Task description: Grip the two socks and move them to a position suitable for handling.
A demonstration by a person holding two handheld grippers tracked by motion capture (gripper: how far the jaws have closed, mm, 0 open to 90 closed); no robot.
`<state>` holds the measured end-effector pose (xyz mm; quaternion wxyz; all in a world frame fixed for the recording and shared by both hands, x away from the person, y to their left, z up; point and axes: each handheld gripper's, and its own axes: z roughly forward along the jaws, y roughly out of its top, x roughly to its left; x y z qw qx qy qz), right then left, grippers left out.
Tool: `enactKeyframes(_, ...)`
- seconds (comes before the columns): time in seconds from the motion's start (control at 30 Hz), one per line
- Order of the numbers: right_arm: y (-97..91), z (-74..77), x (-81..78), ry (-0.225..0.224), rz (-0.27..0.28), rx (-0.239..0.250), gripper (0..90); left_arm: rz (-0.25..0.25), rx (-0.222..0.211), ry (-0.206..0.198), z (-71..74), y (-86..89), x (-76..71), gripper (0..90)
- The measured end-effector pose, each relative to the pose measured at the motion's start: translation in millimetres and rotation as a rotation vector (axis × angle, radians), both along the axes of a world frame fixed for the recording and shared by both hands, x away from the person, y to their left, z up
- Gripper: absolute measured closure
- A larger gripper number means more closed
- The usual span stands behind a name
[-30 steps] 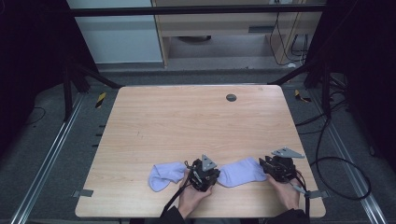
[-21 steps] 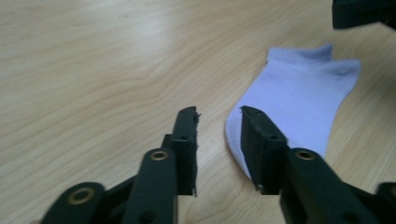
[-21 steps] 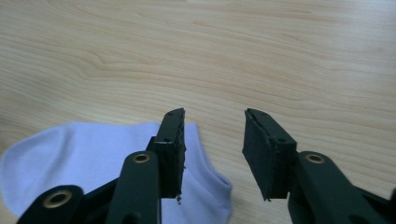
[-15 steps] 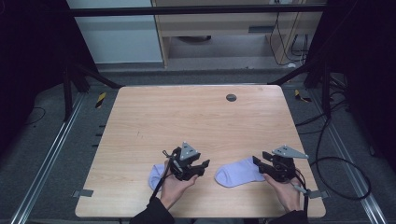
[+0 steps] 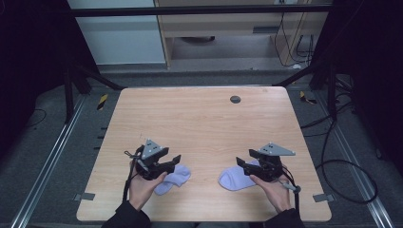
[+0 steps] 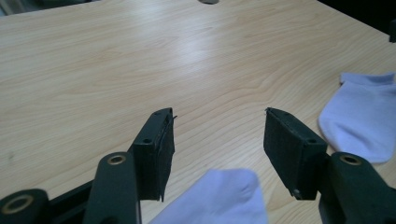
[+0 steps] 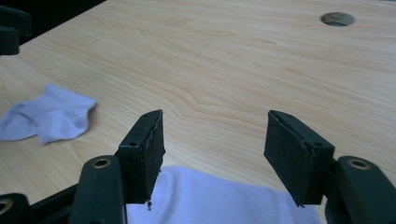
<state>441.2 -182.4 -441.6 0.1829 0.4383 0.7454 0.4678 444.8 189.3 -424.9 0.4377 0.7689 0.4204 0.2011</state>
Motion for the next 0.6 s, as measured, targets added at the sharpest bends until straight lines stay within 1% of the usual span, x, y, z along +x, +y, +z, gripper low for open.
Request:
enactKeyframes(0.03,3.7,0.8,0.7,-0.002,0.011,0.0,37.6,0.009,0.002,0.001,-1.0,5.0,-1.0,41.8)
enactKeyframes(0.07,7.7,1.7,1.1,0.0,0.02,0.0,37.6,0.009,0.002,0.001,-1.0,5.0,-1.0,41.6)
enactKeyframes(0.1,11.6,2.3,1.8,-0.002,0.029,-0.004,37.5,0.025,0.005,0.006,-4.1,14.8,-3.6,41.6)
enactKeyframes(0.17,19.7,3.7,2.8,-0.002,0.047,-0.011,37.7,0.051,0.016,0.016,-8.3,24.0,-6.5,41.6)
enactKeyframes(0.2,19.7,3.7,2.8,-0.002,0.047,-0.011,37.7,0.051,0.016,0.016,-8.3,24.0,-6.5,41.7)
enactKeyframes(0.23,27.5,5.2,3.3,-0.003,0.07,-0.016,37.9,0.074,0.02,0.028,-12.6,32.9,-8.7,41.7)
enactKeyframes(0.3,35.3,6.8,3.6,-0.003,0.089,-0.022,38.4,0.088,0.014,0.036,-16.4,41.1,-10.5,41.8)
enactKeyframes(0.33,35.3,6.8,3.6,-0.003,0.089,-0.022,38.4,0.088,0.014,0.036,-16.4,41.1,-10.5,42.0)
enactKeyframes(0.37,42.5,8.2,3.9,-0.009,0.103,-0.029,39.1,0.1,0.017,0.044,-19.9,48.1,-12.8,42.1)
enactKeyframes(0.43,49.1,9.2,4.4,-0.012,0.118,-0.028,39.7,0.112,0.018,0.054,-23.7,54.3,-15.4,42.3)
enactKeyframes(0.5,55.9,9.3,5.3,-0.005,0.138,-0.032,40.8,0.119,0.018,0.068,-27.6,59.6,-18.1,42.4)
enactKeyframes(0.57,63.5,9.1,5.7,0.001,0.154,-0.035,42.3,0.12,0.029,0.08,-31.7,63.8,-21.0,42.5)
enactKeyframes(0.6,67.3,8.7,6.2,0.0,0.164,-0.038,43.1,0.12,0.029,0.08,-31.7,63.8,-21.0,42.5)
